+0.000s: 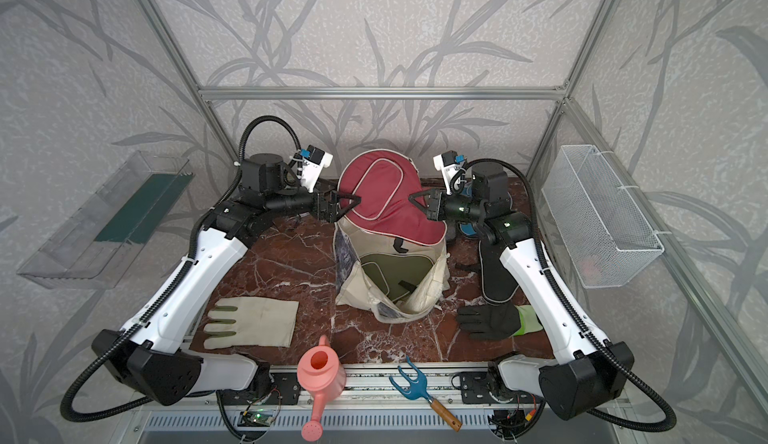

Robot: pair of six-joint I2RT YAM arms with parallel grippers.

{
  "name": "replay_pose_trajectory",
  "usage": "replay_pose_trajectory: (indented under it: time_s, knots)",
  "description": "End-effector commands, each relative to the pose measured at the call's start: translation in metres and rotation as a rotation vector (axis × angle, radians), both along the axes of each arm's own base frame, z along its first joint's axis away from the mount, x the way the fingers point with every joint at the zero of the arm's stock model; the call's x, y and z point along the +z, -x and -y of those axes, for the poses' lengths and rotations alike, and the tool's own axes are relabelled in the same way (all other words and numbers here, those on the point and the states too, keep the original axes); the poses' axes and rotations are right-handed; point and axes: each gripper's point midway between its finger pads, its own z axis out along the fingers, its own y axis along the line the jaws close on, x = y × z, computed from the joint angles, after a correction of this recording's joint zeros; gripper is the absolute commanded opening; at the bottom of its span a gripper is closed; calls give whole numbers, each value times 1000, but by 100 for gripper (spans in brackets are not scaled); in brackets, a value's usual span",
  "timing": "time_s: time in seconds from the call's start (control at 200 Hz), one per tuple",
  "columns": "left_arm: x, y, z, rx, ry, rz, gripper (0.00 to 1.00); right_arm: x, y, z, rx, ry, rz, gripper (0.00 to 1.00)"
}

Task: Remove the ping pong set from the canvas bag
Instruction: Pick up the ping pong set from the canvas bag.

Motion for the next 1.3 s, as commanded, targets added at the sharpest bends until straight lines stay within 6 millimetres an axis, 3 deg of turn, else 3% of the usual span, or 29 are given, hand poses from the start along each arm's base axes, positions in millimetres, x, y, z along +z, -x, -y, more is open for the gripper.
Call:
replay_pose_trajectory:
  time_s: [0.0, 0.145, 0.285, 0.395, 0.47, 0.52, 0.555, 0.68, 0.765, 0.85, 0.95, 1.295]
  knots:
    - [9, 8, 12, -91, 83, 8, 95, 63, 18, -6, 84, -130, 193, 0]
    - [19, 18, 20, -165, 157, 31, 78, 62, 16, -7, 90, -147, 191, 0]
    - [31, 22, 25, -204, 221, 54, 41, 60, 13, -12, 102, -171, 188, 0]
    - [35, 21, 26, -211, 227, 63, 0, 53, 10, -14, 106, -161, 179, 0]
    - [35, 23, 24, -213, 199, 78, 0, 48, 11, -13, 116, -127, 182, 0]
    - [35, 26, 22, -216, 170, 92, 0, 45, 12, -8, 119, -100, 188, 9]
    - [35, 28, 20, -222, 150, 105, 0, 45, 14, -4, 133, -85, 199, 21]
    - [41, 39, 14, -283, 93, 146, 0, 44, 19, 22, 193, -58, 233, 80]
    - [47, 50, 11, -352, 68, 157, 0, 42, 19, 35, 224, -42, 235, 95]
    - [45, 59, 12, -421, 45, 145, 0, 40, 22, 35, 280, -47, 231, 100]
    - [47, 64, 15, -486, 51, 133, 0, 39, 25, 27, 346, -75, 227, 99]
    - [52, 64, 26, -659, 135, 86, 0, 8, 26, -8, 425, -36, 180, 99]
